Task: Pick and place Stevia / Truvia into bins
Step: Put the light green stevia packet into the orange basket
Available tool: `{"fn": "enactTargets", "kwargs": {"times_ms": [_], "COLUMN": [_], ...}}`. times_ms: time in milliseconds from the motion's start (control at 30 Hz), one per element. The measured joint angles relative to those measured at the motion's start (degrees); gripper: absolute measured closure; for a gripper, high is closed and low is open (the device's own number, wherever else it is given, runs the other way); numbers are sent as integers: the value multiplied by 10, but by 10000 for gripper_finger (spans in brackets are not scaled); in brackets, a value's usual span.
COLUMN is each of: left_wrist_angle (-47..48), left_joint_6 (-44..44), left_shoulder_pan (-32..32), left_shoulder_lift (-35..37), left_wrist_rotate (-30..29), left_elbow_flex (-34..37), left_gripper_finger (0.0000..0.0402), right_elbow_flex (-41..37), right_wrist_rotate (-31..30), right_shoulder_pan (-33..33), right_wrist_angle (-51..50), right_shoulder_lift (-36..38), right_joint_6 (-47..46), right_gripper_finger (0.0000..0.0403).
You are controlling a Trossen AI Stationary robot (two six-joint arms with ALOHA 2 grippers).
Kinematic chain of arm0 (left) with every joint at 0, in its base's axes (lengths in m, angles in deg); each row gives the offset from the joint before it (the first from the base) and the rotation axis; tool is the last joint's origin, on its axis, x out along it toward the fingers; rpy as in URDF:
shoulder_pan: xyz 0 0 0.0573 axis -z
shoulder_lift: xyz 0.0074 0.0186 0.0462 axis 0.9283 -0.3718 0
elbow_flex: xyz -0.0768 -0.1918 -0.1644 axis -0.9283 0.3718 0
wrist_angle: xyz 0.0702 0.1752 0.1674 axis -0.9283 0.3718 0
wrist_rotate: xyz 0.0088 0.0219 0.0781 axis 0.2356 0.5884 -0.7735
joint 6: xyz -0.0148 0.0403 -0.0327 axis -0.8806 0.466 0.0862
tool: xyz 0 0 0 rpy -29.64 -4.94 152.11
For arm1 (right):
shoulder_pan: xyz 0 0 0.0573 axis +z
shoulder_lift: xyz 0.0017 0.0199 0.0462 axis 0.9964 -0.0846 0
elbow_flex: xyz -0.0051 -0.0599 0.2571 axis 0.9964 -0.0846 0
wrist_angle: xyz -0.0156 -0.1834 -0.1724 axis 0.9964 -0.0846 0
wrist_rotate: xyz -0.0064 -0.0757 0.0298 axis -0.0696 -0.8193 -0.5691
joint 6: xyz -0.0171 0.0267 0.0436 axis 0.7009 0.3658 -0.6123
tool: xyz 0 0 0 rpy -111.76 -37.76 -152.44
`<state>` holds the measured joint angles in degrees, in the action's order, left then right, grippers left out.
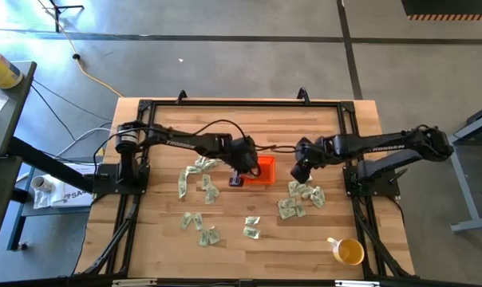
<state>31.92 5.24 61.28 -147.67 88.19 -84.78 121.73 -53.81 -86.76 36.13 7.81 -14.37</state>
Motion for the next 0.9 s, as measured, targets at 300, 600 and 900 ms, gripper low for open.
{"fn": "enactTargets", "kwargs": {"times_ms": [300,600,900], "left_wrist_angle": [6,71,191], "left_joint_6": [-49,-87,-111], "left_shoulder_pan": [-2,-4,-73], "left_shoulder_lift": [0,30,107], "left_wrist_rotate": [3,-76,-91], "left_elbow_flex": [0,0,-1], "left_gripper_finger": [254,147,190], "right_elbow_flex": [0,0,-1], "right_wrist_rotate": [-14,-36,20], "right_shoulder_pan": [14,-3,-64], "right_wrist_angle": [7,47,97], "right_shoulder_lift": [0,0,-42], "right_joint_6": [29,76,167], "right_gripper_finger": [139,139,139]}}
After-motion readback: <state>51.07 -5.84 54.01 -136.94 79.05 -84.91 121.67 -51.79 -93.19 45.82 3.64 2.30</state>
